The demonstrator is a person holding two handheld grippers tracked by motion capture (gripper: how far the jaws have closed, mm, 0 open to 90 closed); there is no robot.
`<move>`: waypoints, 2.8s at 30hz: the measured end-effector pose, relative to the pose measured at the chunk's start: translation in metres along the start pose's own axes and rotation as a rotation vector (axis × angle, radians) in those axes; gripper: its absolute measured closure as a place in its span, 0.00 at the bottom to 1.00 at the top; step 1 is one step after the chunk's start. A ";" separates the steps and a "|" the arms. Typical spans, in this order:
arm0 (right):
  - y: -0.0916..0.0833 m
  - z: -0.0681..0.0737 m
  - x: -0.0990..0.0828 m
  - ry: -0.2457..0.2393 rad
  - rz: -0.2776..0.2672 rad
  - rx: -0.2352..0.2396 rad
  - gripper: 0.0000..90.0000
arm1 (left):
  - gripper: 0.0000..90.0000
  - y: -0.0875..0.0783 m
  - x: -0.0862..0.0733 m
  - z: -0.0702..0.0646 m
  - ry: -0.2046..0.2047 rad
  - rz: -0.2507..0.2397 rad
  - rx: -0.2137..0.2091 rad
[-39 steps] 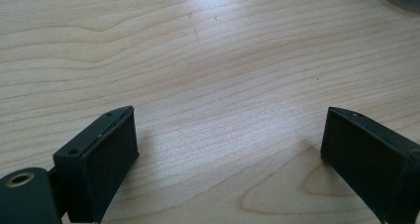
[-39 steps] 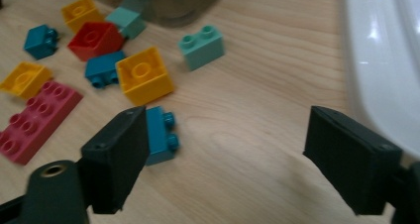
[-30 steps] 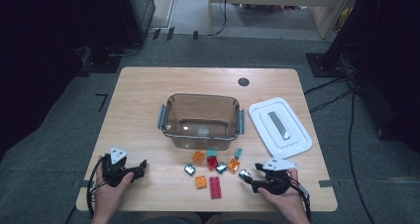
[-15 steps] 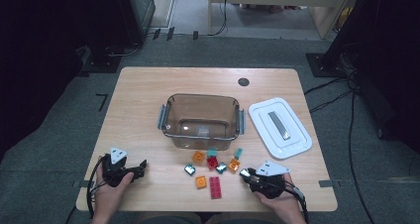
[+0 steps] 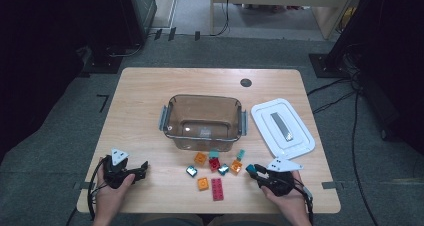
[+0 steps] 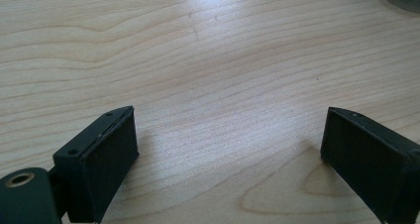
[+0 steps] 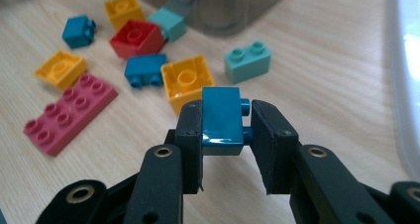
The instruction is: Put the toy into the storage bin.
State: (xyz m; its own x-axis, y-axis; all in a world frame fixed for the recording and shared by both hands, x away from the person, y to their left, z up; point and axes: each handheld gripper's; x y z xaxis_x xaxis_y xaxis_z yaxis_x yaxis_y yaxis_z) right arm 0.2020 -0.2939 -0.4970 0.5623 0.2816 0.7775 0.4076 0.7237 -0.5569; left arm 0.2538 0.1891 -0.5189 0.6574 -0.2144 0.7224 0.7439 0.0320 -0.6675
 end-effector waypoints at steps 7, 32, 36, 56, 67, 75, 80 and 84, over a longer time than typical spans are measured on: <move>-0.014 -0.001 0.017 0.038 -0.059 0.004 0.76 | 0.08 0.000 0.000 0.000 0.000 0.000 0.000; -0.028 0.006 0.102 0.047 -0.117 0.043 0.76 | 0.08 0.000 0.001 -0.001 -0.017 0.006 0.019; -0.021 0.007 0.116 0.040 -0.113 0.052 0.76 | 0.08 0.000 0.000 -0.001 -0.021 0.005 0.021; 0.021 0.004 0.170 0.004 -0.108 0.048 0.76 | 0.08 0.001 0.001 -0.002 -0.023 0.007 0.028; 0.062 -0.011 0.177 0.054 -0.027 0.038 0.76 | 0.08 0.003 0.004 -0.005 -0.025 0.007 0.028; 0.067 -0.016 0.180 0.087 -0.015 0.074 0.68 | 0.08 0.003 0.004 -0.005 -0.021 0.008 0.028; 0.057 -0.017 0.179 0.090 -0.040 0.079 0.68 | 0.08 0.004 0.004 -0.005 -0.027 0.006 0.027; 0.045 -0.013 0.179 0.079 -0.059 0.084 0.66 | 0.08 0.004 0.005 -0.005 -0.026 0.005 0.027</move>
State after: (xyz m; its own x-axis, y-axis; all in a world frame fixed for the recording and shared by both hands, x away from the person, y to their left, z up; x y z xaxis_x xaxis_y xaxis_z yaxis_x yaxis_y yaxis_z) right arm 0.3306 -0.2196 -0.3863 0.5951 0.1887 0.7812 0.3822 0.7887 -0.4816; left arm 0.2588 0.1831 -0.5191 0.6640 -0.1887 0.7236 0.7432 0.0595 -0.6664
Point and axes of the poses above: each handheld gripper's, and its own axes: y roughly forward along the jaws, x roughly out of its top, z roughly to its left, and after that the axes turned 15 degrees about x, right-handed
